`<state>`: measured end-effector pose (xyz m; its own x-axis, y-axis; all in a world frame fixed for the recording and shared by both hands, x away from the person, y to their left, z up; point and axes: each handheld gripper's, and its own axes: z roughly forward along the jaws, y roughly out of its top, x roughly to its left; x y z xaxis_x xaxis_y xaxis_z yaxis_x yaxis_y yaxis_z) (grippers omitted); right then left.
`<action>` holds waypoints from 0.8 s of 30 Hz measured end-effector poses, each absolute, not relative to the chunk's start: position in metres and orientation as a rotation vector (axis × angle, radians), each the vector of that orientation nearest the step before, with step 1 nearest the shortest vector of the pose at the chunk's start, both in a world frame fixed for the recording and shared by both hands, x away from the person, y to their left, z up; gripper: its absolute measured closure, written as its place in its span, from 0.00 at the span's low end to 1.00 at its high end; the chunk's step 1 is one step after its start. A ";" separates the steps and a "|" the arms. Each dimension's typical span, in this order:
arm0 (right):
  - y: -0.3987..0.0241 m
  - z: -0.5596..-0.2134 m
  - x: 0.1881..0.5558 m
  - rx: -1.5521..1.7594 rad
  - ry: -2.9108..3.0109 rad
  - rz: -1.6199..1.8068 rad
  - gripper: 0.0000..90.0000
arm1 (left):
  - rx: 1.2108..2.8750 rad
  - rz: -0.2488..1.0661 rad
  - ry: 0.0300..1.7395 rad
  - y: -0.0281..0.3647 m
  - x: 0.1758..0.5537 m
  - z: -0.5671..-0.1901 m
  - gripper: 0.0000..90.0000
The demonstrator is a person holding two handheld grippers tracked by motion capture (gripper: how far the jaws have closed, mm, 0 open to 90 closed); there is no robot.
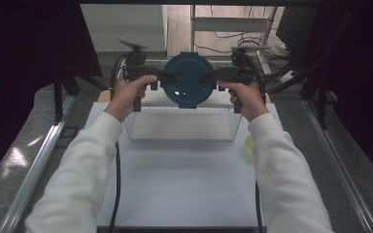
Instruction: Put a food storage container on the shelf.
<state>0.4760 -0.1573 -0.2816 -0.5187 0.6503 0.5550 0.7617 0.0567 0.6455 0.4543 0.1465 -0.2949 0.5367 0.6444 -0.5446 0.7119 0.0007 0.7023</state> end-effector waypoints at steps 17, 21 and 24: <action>-0.157 -0.296 0.494 -1.550 -2.075 -1.446 0.37 | 1.615 -0.117 1.229 0.147 0.469 -0.306 0.41; -0.158 -0.299 0.501 -1.581 -2.021 -1.424 0.36 | 1.596 -0.137 1.252 0.147 0.476 -0.309 0.41; -0.157 -0.299 0.504 -1.599 -1.998 -1.408 0.36 | 1.586 -0.150 1.262 0.148 0.479 -0.311 0.41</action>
